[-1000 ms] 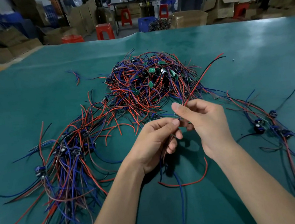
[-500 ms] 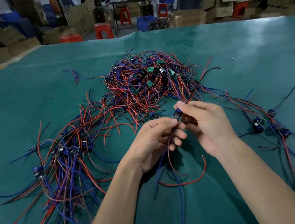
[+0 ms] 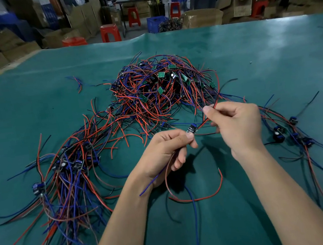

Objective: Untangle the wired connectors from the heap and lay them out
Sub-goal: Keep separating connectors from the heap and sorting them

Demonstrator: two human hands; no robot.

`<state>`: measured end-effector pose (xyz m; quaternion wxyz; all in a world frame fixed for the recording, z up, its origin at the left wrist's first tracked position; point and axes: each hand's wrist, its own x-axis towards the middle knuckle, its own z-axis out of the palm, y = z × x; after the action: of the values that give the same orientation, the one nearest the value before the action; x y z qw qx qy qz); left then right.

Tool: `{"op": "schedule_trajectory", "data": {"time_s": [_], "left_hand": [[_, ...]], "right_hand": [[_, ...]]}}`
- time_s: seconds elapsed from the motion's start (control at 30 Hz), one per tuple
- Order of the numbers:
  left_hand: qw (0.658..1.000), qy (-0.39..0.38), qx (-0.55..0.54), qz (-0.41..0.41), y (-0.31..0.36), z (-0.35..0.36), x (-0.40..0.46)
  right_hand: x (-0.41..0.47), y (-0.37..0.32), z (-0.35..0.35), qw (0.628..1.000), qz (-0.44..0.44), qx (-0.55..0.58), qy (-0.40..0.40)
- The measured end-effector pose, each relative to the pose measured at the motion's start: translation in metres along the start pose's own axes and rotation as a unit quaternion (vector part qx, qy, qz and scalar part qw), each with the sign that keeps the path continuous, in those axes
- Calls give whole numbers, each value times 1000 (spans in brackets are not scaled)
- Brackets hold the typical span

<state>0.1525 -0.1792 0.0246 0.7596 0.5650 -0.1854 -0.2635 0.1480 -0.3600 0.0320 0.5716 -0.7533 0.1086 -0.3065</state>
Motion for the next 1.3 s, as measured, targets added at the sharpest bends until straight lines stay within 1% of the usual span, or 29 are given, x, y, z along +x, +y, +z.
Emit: {"op": "schedule_trajectory", "data": {"time_s": [0.1,0.2,0.33,0.4,0.47,0.53,0.6,0.67,0.7,0.73,0.8,0.83,0.87,0.9,0.97,1.03,1.13,1.3], "left_hand": [[1000,-8,8,2,0,-1,0],[1000,-22,13,-3,0,0,-1],[999,-32,31,-7,-2,1,0],[999,-32,41,-8,-3,0,-1],[999,-29,41,-6,-3,-1,-1],[1000,-15,27,3,-2,-1,-1],[1000,6,-3,16,-3,-1,0],[999,21,-32,26,-3,1,0],[998,23,-42,28,-3,2,0],[998,24,-48,28,-3,3,0],[998,27,-48,27,-3,3,0],[998,27,-47,25,-2,3,-1],[998,27,-47,23,-2,3,-1],[998,26,-48,20,-2,3,-2],[999,23,-43,16,0,2,-2],[999,14,-30,15,0,3,-3],[1000,12,-16,9,1,5,-2],[1000,10,15,3,3,6,-4]], "right_hand": [[11,8,-12,996,-39,-64,52],[18,14,-24,987,-46,-101,113],[22,15,-32,983,-31,-90,154],[23,15,-32,985,12,-33,171],[25,14,-37,975,67,71,200],[27,12,-45,948,128,177,230],[27,10,-48,923,173,241,245],[23,4,-38,924,199,250,209],[19,-1,-29,933,207,243,166],[13,-6,-20,946,211,226,102],[-3,-15,-1,961,198,181,-63],[-11,-19,5,958,186,172,-136],[-17,-22,10,949,174,178,-192],[-22,-23,13,940,161,197,-226],[-26,-22,14,939,133,215,-235],[-23,-20,12,951,107,193,-215],[-20,-19,9,957,76,193,-201],[-16,-16,7,990,-12,105,-92]]}}
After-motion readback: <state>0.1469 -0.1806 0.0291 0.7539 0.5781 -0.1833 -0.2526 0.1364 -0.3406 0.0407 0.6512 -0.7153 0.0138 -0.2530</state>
